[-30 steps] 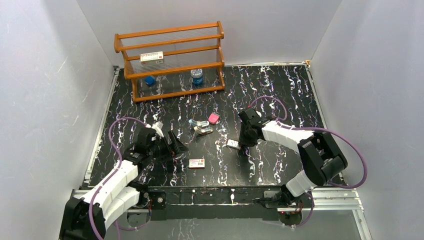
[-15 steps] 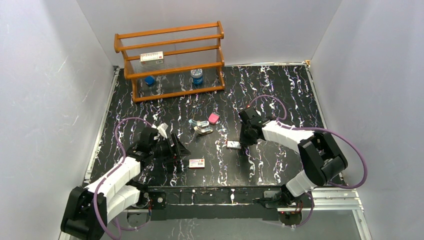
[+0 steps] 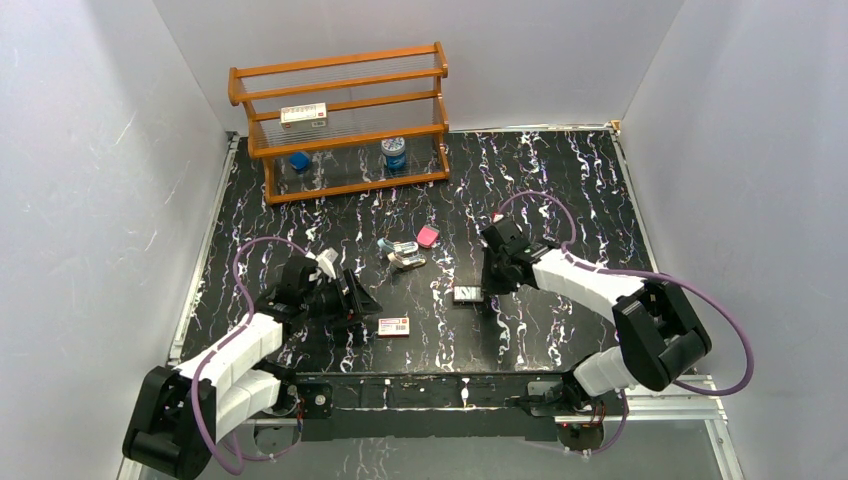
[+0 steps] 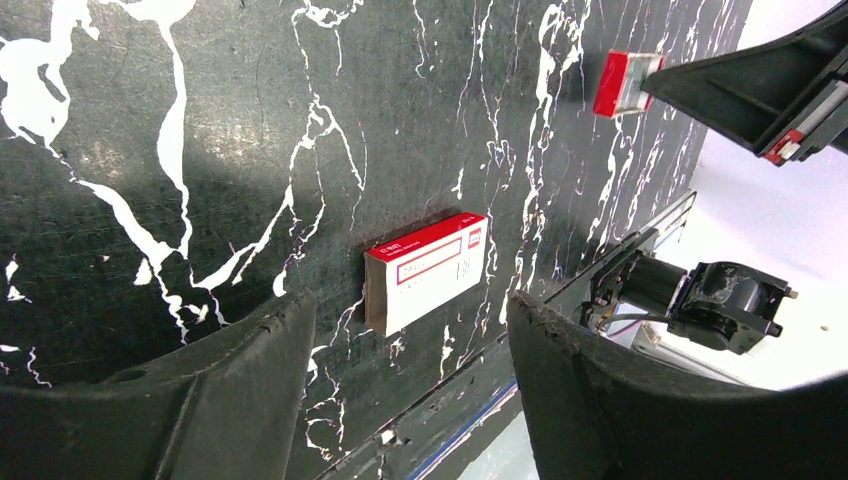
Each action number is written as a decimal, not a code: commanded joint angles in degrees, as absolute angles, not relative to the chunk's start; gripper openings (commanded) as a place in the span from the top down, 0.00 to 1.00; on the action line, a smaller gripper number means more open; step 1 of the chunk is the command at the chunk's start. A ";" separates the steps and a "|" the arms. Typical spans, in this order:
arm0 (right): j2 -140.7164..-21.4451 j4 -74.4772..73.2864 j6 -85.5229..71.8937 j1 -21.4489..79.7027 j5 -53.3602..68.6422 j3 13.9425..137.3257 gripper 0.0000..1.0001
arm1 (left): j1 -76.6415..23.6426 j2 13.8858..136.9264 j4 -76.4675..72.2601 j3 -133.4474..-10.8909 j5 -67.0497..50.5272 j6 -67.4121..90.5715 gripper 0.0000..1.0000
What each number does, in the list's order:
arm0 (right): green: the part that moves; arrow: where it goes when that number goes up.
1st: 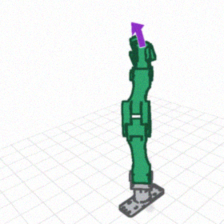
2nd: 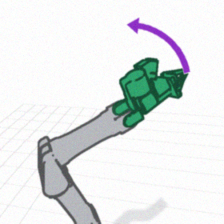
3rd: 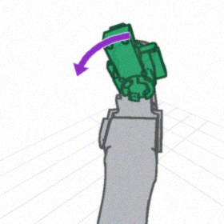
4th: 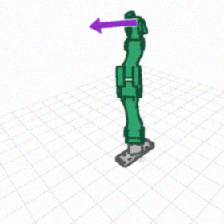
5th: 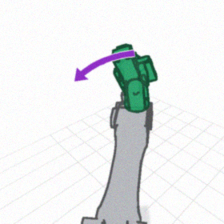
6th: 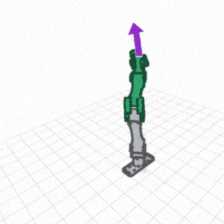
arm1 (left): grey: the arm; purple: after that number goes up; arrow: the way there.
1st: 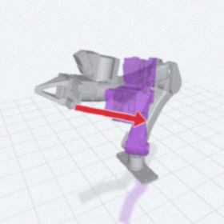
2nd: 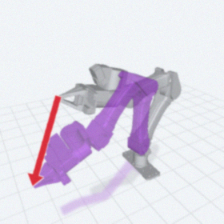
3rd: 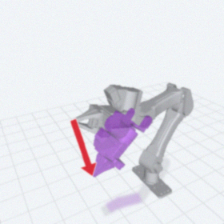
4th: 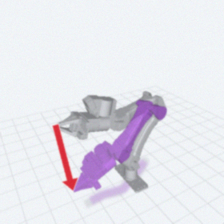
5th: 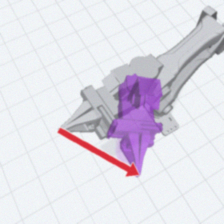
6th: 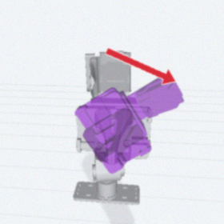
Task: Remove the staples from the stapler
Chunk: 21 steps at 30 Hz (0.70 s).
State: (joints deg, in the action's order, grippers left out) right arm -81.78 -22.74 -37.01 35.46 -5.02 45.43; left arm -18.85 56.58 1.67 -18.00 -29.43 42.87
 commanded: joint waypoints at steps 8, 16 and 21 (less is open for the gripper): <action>-80.36 -23.90 -40.39 44.39 -4.46 44.68 0.96 | -18.76 57.22 0.27 -16.88 -31.16 43.37 0.34; -84.96 -24.08 -44.66 50.65 -6.47 48.27 0.96 | -19.90 59.37 -1.79 -16.87 -31.77 43.29 0.34; -86.43 -23.36 -47.45 53.11 -8.13 49.15 0.96 | -20.68 59.97 -2.97 -16.29 -32.03 43.64 0.39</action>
State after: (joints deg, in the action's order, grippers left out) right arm -86.06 -23.94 -44.10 51.48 -5.76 46.63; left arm -20.01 59.81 -1.41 -17.23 -30.52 43.62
